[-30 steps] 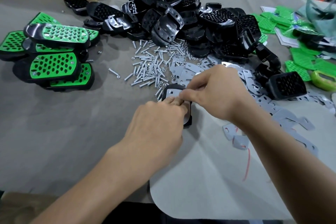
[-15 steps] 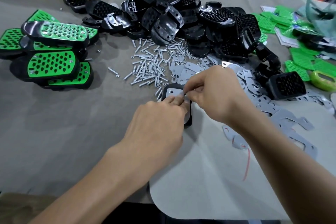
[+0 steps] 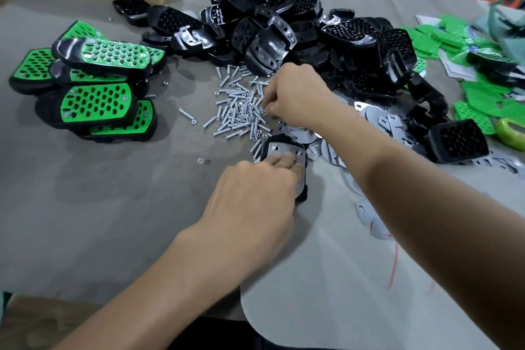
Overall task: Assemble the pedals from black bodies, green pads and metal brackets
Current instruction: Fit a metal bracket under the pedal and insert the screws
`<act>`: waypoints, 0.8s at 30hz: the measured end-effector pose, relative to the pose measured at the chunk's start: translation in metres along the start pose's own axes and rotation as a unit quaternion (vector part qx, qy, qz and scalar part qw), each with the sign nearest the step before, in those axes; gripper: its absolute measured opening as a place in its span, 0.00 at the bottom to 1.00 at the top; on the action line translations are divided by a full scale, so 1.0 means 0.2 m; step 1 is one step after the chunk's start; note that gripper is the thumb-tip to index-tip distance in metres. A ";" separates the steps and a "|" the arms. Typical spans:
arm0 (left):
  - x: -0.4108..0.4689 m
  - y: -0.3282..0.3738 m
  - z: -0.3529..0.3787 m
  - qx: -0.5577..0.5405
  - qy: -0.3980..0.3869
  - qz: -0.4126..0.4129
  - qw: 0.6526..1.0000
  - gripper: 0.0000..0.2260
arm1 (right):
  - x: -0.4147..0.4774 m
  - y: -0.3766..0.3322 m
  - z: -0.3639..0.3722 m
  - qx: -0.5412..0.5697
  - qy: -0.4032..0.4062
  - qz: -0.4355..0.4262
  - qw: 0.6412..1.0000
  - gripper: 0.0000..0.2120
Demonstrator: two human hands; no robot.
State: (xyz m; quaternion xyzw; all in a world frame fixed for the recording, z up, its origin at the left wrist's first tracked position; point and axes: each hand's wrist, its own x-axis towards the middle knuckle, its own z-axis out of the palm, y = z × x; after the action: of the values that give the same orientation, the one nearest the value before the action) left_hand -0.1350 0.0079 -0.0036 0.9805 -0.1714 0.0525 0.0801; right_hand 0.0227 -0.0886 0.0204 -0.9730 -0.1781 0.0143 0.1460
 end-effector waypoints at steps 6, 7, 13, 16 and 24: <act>-0.01 -0.01 0.01 -0.022 -0.010 -0.013 1.000 0.31 | 0.09 0.00 0.04 -0.071 0.017 -0.015 0.997 0.09; -0.01 -0.01 0.01 -0.026 -0.012 -0.012 1.000 0.31 | 0.09 0.00 0.05 -0.070 0.021 -0.015 0.997 0.09; -0.01 -0.02 0.01 -0.038 -0.005 0.003 0.999 0.32 | -0.01 -0.01 -0.01 -0.026 0.056 -0.006 0.998 0.04; -0.01 -0.02 0.02 -0.033 0.007 0.015 0.999 0.34 | -0.13 0.02 -0.12 0.036 0.084 0.024 0.996 0.07; 0.00 -0.01 0.01 -0.037 0.009 0.003 0.999 0.27 | -0.57 0.19 -0.12 -0.020 -0.128 0.081 0.988 0.06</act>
State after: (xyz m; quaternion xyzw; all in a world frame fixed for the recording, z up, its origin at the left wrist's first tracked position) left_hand -0.1345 0.0093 -0.0066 0.9759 -0.1753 0.0551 0.1181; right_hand -0.0686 -0.1683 0.0300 -0.9771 -0.1161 0.1468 0.1010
